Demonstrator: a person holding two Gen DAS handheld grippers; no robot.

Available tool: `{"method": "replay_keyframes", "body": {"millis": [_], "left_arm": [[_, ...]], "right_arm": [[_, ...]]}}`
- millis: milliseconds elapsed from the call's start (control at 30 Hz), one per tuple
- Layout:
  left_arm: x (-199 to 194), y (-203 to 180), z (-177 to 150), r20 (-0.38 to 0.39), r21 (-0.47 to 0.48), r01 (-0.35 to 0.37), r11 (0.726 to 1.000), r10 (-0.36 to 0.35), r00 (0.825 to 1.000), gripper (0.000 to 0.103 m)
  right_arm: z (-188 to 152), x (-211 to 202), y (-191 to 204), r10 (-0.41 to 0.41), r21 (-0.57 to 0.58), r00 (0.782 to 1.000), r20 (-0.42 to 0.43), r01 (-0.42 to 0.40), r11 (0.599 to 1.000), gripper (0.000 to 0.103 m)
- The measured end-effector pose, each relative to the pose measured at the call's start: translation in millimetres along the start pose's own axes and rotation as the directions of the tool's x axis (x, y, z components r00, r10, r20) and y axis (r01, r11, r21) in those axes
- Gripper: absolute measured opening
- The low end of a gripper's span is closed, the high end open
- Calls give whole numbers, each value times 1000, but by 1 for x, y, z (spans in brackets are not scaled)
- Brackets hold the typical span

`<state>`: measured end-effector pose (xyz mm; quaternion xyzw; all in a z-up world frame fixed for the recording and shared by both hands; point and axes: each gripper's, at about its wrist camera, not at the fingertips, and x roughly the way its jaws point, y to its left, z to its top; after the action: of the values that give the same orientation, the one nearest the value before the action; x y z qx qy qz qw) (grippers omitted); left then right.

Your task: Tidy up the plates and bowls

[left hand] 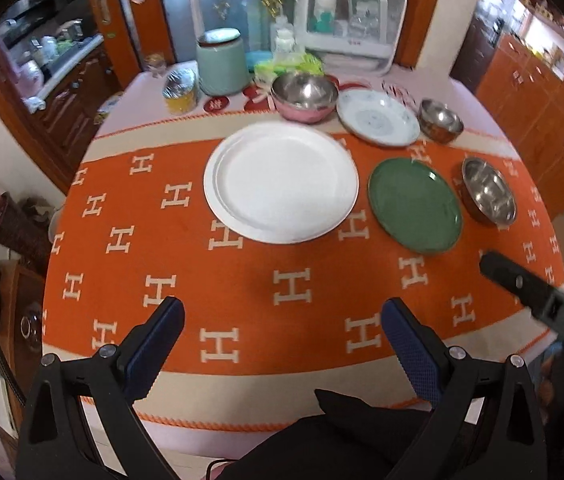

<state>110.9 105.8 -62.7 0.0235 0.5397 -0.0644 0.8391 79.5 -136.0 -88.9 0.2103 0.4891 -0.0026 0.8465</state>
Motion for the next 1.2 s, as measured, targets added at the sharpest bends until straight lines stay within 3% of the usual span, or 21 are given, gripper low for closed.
{"method": "replay_keyframes", "body": {"millis": [200,467,667,800,900,1200], "left_arm": [[23,24,18,-67,99,23,995,-16,998,98],[54,64,61,-63,177,-17,984,29,998,98],[83,95,100,-33,137,-8,991,13,999,98],[107,114,117,-26,61,42,997,-41,999,98],[131,124,123,-40,11,89,996,-89,995,98],[188,139,127,-40,-50,131,990,-133,990,98]], "right_arm": [[1,34,23,-7,61,999,-47,10,998,96],[12,83,56,9,62,991,-132,-1,998,96],[21,107,76,36,9,984,-173,-35,999,96],[27,120,76,75,33,974,-213,-70,997,96],[32,130,74,93,48,966,-242,-84,995,96],[42,166,64,169,124,935,-311,-136,983,96]]}}
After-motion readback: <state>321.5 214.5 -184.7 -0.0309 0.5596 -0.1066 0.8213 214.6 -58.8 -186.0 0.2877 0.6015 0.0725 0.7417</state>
